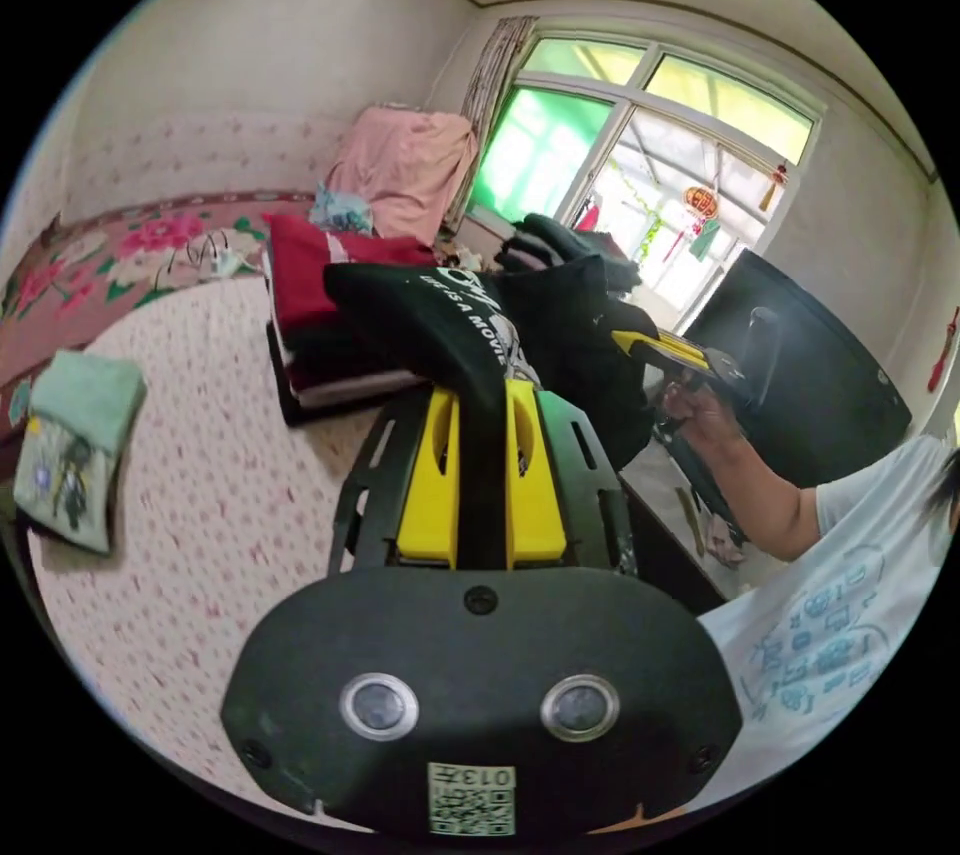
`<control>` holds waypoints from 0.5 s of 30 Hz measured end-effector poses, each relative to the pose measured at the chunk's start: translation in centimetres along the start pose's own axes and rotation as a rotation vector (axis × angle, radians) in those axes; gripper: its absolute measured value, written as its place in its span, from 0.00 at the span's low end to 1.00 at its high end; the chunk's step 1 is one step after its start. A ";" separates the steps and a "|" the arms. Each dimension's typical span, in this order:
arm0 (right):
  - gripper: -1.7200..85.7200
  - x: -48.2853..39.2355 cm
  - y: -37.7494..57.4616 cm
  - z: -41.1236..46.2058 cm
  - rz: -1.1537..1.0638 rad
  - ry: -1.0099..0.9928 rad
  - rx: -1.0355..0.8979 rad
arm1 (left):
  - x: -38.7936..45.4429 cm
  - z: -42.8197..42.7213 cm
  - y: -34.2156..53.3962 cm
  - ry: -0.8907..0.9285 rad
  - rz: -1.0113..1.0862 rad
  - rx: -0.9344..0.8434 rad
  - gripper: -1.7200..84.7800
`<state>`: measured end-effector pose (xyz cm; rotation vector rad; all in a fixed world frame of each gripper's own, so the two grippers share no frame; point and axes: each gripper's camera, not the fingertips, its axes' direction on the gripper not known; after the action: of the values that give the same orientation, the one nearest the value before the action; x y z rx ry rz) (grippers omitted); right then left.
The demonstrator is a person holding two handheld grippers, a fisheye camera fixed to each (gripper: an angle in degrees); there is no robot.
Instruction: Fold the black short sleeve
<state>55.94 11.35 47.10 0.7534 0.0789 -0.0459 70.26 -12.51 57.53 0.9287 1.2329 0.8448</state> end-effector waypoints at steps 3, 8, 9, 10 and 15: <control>0.04 3.6 -5.2 4.7 -0.031 -0.012 0.034 | -2.1 3.1 -7.8 -0.088 0.031 -0.019 0.11; 0.05 8.9 -10.8 14.6 0.008 -0.063 -0.019 | -6.1 9.8 -16.2 -0.176 0.006 -0.079 0.11; 0.05 9.8 -11.6 17.2 0.012 -0.068 -0.035 | -7.2 11.8 -17.3 -0.200 -0.003 -0.104 0.11; 0.05 10.6 -12.1 20.0 0.016 -0.066 -0.065 | -7.8 12.8 -17.7 -0.214 -0.010 -0.115 0.11; 0.09 12.7 -11.0 30.8 0.075 -0.082 -0.246 | -12.8 20.8 -15.8 -0.288 -0.157 -0.201 0.12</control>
<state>69.56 -17.91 60.91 0.5079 -0.0216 0.0042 89.47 -32.90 49.78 0.7512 0.9394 0.6696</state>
